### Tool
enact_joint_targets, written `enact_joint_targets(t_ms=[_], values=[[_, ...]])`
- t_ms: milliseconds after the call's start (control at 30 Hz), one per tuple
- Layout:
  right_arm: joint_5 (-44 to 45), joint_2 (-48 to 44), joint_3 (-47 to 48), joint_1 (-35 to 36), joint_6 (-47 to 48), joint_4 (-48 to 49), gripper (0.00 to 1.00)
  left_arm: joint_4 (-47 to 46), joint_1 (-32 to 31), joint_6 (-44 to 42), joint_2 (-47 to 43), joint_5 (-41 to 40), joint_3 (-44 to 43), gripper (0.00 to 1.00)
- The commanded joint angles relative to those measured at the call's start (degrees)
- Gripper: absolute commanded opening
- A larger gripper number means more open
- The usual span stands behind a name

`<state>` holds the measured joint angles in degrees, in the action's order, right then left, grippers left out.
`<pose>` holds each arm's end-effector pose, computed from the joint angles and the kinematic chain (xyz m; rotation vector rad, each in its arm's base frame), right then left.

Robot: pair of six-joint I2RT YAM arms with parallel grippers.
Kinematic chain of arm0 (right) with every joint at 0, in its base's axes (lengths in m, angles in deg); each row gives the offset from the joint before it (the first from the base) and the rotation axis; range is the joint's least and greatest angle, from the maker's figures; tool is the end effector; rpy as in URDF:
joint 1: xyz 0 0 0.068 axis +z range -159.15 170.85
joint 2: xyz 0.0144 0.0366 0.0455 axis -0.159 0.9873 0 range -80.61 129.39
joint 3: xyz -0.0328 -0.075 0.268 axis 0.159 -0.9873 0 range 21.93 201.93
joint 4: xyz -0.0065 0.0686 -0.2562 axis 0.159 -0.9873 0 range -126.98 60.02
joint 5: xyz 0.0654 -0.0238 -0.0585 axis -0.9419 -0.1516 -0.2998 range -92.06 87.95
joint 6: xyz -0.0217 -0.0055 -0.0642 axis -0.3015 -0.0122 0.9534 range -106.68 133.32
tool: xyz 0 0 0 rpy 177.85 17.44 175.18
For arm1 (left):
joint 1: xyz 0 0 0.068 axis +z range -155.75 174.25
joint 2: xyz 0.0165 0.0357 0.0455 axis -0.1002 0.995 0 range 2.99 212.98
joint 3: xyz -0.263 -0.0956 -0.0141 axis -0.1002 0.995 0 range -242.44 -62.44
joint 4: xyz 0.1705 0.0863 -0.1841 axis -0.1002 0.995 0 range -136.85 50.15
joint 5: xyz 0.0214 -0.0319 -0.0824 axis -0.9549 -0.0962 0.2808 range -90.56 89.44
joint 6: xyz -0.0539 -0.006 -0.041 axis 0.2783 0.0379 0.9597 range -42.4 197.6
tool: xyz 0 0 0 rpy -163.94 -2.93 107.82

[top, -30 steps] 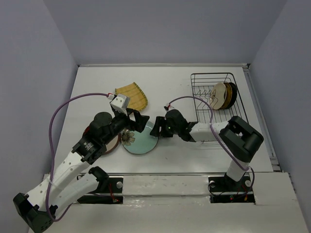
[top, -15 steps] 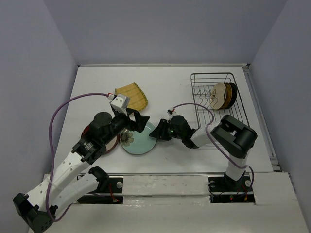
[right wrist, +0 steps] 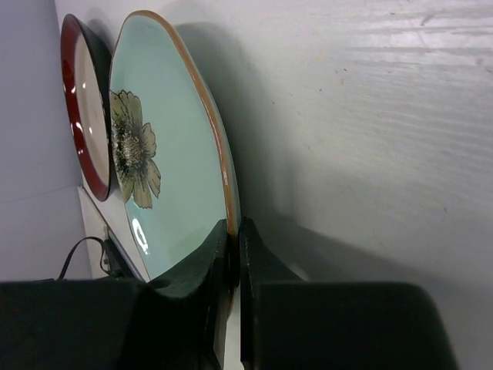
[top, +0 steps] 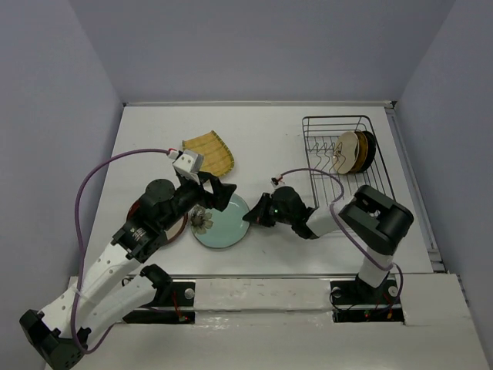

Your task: Load the plates into the dish rack

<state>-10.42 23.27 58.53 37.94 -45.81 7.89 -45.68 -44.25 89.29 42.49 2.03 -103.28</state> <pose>0.2314 0.2604 0.1077 0.1463 2.3400 1.1975 0.1445 -0.1182 0.3524 0.4098 1.5613 -0.7196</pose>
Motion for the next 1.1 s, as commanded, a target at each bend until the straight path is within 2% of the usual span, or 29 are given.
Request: enact_joint_targets(t_ms=[0,167,400,600,833,1067], values=[[7.6,-9.8,-1.2,0.6,3.0,-6.5,0.07,-2.2,0.3,0.0,-0.9,1.0,0.1,0.99],[13.5,-23.6,-0.4,0.6,6.4,-13.8,0.07,-2.2,0.3,0.0,-1.2,0.8,0.1,0.99],[15.8,-30.9,6.6,0.1,11.4,-20.8,0.07,-2.0,0.3,0.2,-2.5,1.2,0.0,0.99],[20.4,-40.0,8.9,-1.9,14.6,-25.0,0.07,-2.2,0.3,0.2,-2.4,1.5,0.1,0.99],[21.5,-45.7,17.6,-9.5,22.6,-34.5,0.07,-2.0,0.4,0.2,-2.3,1.1,-0.1,0.99],[17.9,-47.7,28.8,-21.9,28.6,-44.7,0.07,-1.7,0.4,0.0,-1.5,1.1,-0.1,0.99]])
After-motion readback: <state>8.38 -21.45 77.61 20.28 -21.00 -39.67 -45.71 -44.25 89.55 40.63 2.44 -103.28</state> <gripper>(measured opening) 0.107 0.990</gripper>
